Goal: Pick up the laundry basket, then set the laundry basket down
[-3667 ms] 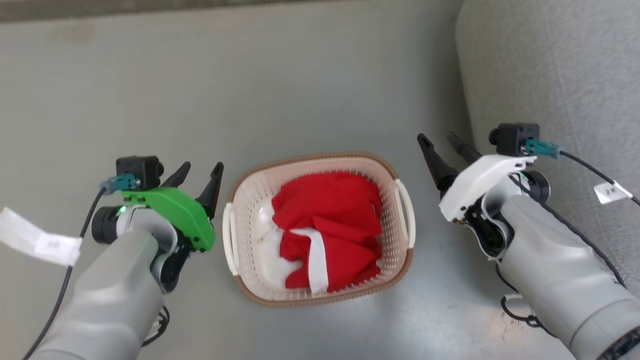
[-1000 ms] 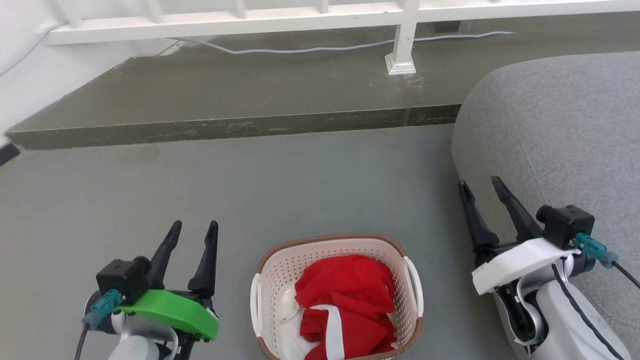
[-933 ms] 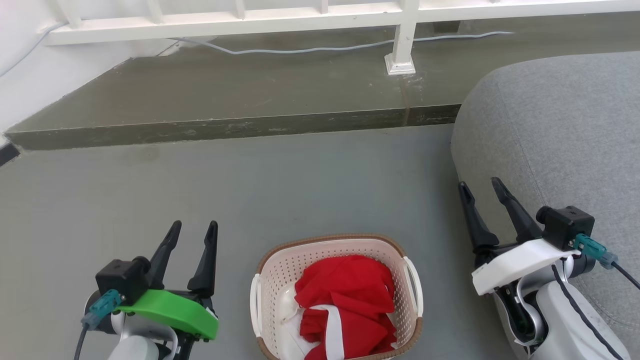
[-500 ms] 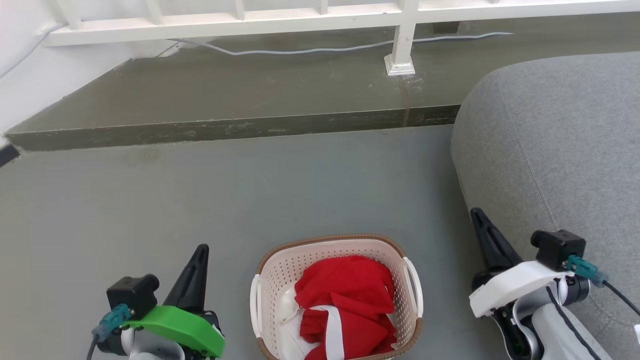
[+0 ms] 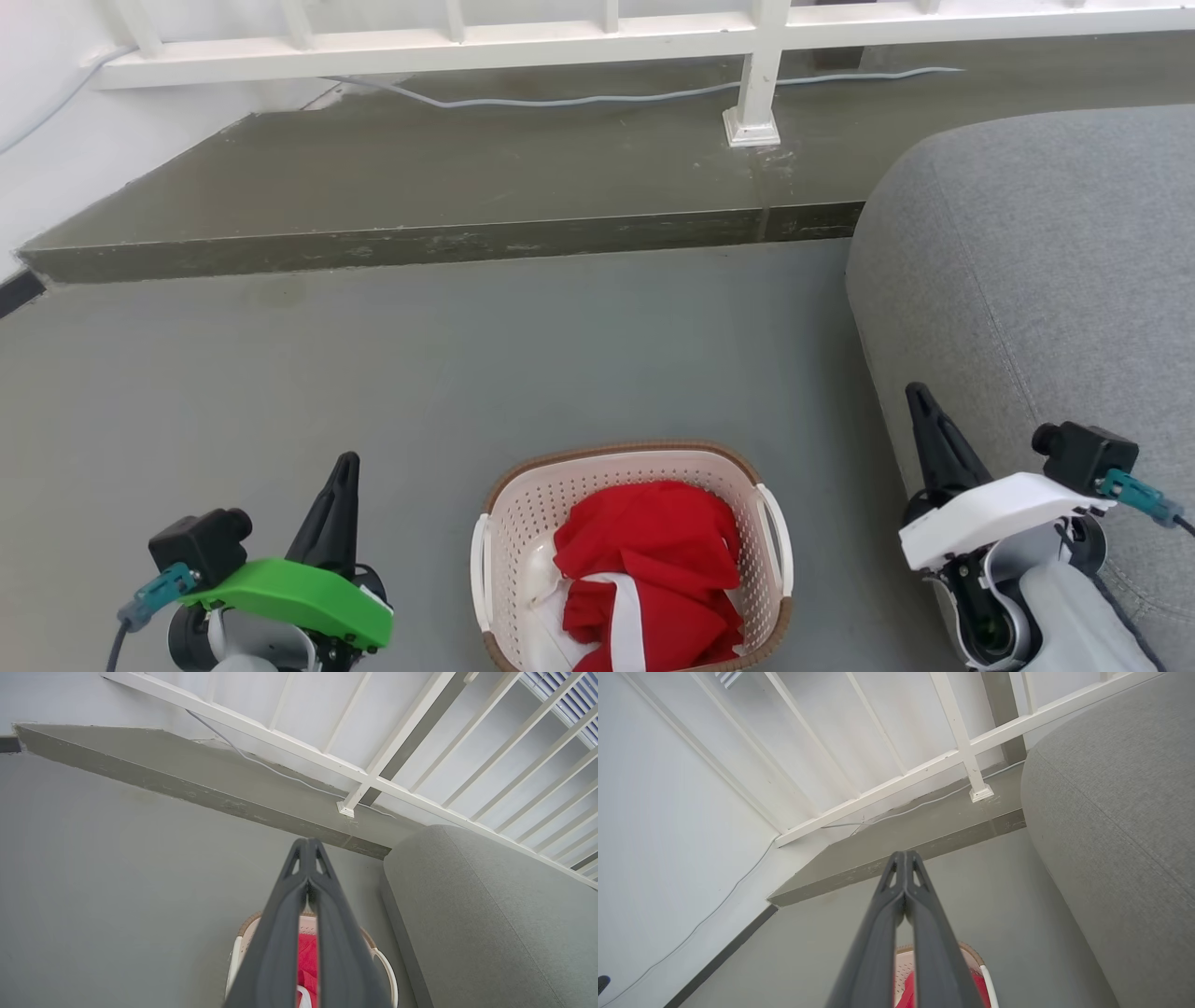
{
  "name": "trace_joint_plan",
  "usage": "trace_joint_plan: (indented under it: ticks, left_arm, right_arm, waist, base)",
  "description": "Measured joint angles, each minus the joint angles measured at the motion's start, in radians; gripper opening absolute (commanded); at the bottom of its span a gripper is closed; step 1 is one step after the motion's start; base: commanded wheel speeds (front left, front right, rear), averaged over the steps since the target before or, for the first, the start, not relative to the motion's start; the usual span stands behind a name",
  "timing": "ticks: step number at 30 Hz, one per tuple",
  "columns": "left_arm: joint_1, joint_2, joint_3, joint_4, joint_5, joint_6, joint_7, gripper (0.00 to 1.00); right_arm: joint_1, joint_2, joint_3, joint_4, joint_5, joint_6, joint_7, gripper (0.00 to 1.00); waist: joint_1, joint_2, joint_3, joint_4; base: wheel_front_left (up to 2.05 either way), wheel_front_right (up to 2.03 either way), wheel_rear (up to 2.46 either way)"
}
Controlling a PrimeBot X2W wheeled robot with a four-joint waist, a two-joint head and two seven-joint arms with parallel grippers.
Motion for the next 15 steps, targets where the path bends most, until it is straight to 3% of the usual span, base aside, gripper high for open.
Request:
trace_joint_plan:
  ticks: [15]
  left_arm:
    - [0.0,-0.007,0.054,0.0,-0.156,-0.001,0.053,0.0]
  right_arm:
    - [0.0,0.016,-0.061,-0.006,0.174,0.01,0.057,0.0]
  waist:
    - [0.0,0.0,-0.007,0.007]
  base:
    - [0.0,0.0,0.0]
